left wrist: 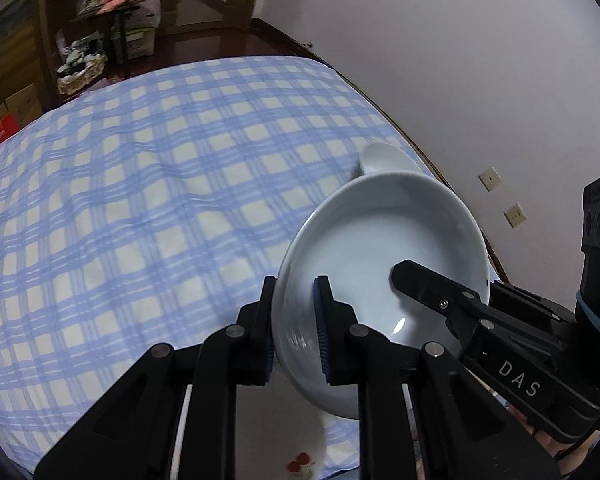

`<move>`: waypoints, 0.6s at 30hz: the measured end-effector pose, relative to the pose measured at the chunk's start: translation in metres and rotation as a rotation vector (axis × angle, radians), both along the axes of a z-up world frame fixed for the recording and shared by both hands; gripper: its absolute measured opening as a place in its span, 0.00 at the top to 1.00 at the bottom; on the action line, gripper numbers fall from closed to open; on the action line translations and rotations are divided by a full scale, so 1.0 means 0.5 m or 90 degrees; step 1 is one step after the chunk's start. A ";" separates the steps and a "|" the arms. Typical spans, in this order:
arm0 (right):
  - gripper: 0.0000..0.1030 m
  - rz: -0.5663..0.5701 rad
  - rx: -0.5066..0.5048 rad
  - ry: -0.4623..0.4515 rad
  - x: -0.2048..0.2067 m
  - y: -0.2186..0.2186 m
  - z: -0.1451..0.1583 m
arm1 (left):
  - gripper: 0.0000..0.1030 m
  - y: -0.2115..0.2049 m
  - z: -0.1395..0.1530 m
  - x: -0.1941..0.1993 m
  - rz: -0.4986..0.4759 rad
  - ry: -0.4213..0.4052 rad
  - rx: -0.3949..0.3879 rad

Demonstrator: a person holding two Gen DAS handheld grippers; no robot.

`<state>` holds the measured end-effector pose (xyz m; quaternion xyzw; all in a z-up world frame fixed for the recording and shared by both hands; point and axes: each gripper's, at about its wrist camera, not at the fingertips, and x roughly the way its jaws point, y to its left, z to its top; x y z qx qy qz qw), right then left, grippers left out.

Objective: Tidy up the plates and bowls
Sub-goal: 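Lower the red-patterned bowl into the large white bowl and open both grippers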

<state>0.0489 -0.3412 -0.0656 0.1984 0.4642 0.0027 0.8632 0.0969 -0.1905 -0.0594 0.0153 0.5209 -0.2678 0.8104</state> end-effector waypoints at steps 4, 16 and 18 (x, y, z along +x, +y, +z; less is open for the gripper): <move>0.86 -0.021 0.003 0.003 -0.026 -0.032 -0.010 | 0.83 -0.037 -0.006 -0.017 -0.019 0.002 0.008; 0.88 -0.054 -0.004 0.019 -0.054 -0.076 -0.051 | 0.82 -0.090 -0.049 -0.036 -0.045 0.009 0.033; 0.88 -0.056 -0.009 0.025 -0.055 -0.077 -0.062 | 0.82 -0.097 -0.062 -0.038 -0.050 0.010 0.048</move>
